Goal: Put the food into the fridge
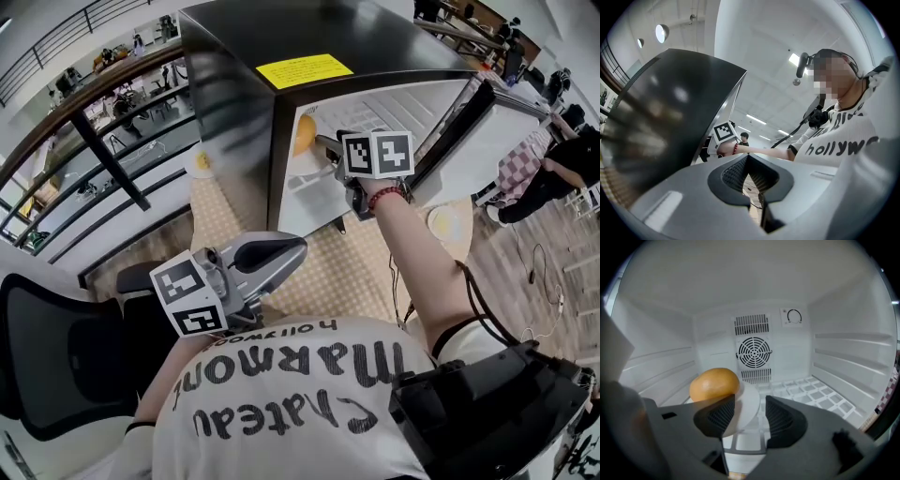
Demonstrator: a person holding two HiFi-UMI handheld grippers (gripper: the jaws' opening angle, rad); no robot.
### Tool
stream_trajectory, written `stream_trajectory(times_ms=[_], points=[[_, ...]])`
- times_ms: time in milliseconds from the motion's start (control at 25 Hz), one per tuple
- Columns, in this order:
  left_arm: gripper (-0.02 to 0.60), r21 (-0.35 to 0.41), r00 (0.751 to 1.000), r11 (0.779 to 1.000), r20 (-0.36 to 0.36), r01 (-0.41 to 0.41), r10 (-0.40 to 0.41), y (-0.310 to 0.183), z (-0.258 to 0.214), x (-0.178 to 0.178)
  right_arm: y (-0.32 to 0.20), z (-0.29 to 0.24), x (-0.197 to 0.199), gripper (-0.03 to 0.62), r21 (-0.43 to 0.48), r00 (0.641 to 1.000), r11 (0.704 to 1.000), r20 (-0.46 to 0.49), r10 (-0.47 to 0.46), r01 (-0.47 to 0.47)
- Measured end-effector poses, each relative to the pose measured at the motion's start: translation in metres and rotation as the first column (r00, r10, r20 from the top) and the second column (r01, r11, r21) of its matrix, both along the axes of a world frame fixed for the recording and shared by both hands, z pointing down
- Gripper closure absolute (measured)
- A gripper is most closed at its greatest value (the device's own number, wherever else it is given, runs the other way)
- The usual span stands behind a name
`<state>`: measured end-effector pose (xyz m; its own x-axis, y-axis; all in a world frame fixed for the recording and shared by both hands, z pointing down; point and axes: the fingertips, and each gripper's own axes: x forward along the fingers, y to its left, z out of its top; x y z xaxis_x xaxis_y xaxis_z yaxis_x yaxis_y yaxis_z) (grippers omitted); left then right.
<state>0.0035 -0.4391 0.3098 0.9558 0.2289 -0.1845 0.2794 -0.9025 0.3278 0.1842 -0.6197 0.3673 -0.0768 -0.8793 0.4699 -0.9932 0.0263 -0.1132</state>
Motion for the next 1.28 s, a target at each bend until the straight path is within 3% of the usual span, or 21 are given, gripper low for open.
stream_trajectory(times_ms=[320,520,880,1040,1080,1160,1280], points=[[0.577,0.002,1.0,1.0,0.0,0.005,-0.005,-0.001,0.001,-0.004,-0.002,0.004,-0.009,0.381,-0.031,0.995,0.998,-0.089,-0.05,0.048],[0.577,0.012,1.0,1.0,-0.002,-0.002,0.002,-0.001,-0.001,-0.003,0.001,0.0,-0.005,0.381,-0.013,0.996,0.999,-0.085,-0.031,0.03],[0.577,0.017,0.999,0.999,0.004,-0.036,0.036,0.005,-0.003,-0.016,0.017,-0.013,0.002,0.381,0.055,0.999,0.997,-0.002,0.055,-0.054],[0.577,0.017,0.998,0.998,0.012,-0.059,0.059,0.009,-0.001,-0.018,0.033,-0.018,0.01,0.382,0.117,0.989,0.984,0.068,0.129,-0.137],[0.577,0.021,0.998,0.998,0.016,-0.066,0.066,0.01,0.0,-0.02,0.038,-0.02,0.011,0.394,0.14,0.985,0.977,0.082,0.151,-0.162],[0.577,0.032,0.997,0.997,0.028,-0.077,0.076,0.011,0.004,-0.026,0.051,-0.025,0.01,0.501,0.18,0.977,0.962,0.091,0.193,-0.206],[0.577,0.032,0.997,0.997,0.035,-0.071,0.07,0.008,0.008,-0.033,0.071,-0.033,0.008,0.523,0.223,0.971,0.945,0.064,0.231,-0.239]])
